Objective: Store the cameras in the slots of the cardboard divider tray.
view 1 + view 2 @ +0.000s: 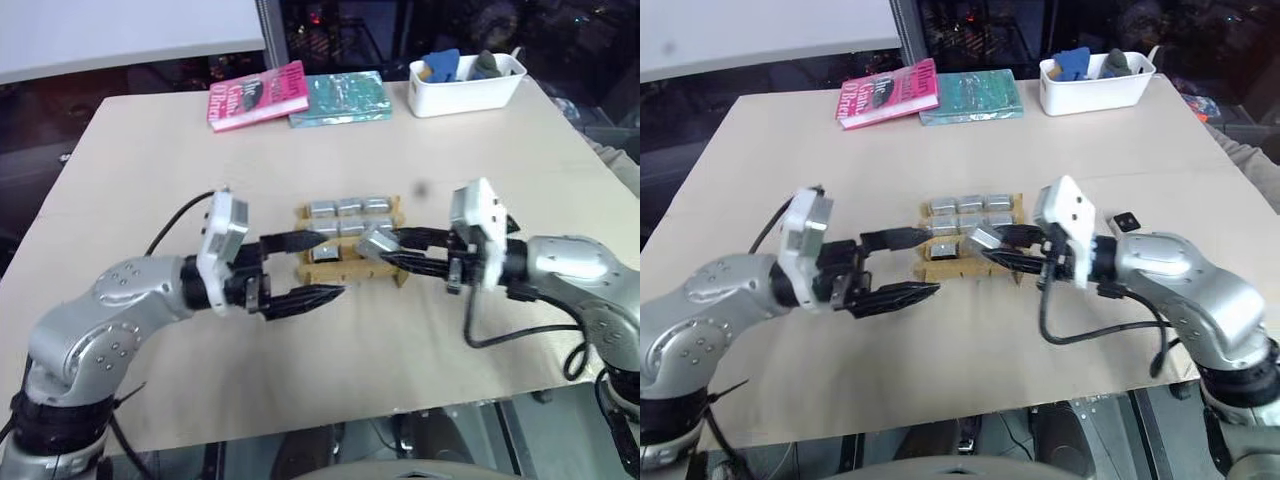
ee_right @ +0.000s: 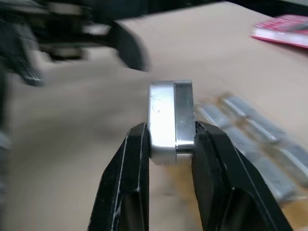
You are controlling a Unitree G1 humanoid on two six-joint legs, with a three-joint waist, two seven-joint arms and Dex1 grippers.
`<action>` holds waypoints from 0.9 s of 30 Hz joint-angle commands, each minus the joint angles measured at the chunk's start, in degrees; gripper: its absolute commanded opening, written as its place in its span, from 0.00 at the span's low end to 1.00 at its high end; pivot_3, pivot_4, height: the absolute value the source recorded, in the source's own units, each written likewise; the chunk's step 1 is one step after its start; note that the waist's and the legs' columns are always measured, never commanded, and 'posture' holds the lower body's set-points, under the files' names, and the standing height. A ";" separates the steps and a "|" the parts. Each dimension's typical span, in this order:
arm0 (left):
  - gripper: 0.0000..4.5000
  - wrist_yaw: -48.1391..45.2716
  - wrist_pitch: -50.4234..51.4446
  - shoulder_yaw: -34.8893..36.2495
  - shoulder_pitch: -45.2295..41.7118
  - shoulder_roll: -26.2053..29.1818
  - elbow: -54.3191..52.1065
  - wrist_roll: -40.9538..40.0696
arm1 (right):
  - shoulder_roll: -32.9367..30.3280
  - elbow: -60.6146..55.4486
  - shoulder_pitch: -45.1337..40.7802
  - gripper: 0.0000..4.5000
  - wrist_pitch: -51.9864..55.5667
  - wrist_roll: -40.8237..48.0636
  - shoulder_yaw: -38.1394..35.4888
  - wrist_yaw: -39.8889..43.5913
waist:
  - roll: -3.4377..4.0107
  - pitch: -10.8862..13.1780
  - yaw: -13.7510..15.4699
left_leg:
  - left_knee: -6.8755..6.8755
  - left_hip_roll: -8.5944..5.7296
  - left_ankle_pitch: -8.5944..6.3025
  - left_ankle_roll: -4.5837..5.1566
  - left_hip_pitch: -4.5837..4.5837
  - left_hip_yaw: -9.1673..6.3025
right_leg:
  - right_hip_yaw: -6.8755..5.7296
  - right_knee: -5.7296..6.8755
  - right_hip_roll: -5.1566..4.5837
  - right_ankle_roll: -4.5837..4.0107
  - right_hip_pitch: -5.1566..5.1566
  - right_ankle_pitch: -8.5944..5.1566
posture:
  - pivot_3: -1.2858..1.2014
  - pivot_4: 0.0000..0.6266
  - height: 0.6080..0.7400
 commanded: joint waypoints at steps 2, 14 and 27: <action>1.00 -5.10 -9.42 8.10 8.19 -2.09 -1.50 3.20 | 2.46 8.62 -4.77 0.15 -9.64 -8.71 5.13 5.18 | 0.00 0.01 0.32 | 0.00 0.02 0.00 -0.01 -0.03 -0.01 | 0.00 -0.01 -0.01 -0.01 -0.03 0.00 | 0.52 0.24 1.00; 1.00 -5.54 -12.55 20.60 27.88 -5.94 -8.22 1.88 | 6.89 29.01 -12.57 0.15 -22.26 -18.73 10.12 18.99 | 0.01 0.01 0.20 | -0.08 -0.01 -0.02 -0.02 -0.09 -0.10 | -0.10 -0.11 -0.16 -0.03 -0.02 0.00 | 0.52 0.24 1.00; 1.00 -2.94 -14.99 21.94 33.40 -8.03 -12.18 1.79 | 11.57 42.88 -15.92 0.15 -32.51 -27.05 12.23 25.93 | 0.03 0.00 -0.13 | -0.19 -0.01 -0.03 -0.04 -0.05 -0.11 | -0.09 -0.12 -0.15 -0.05 -0.04 0.01 | 0.52 0.24 1.00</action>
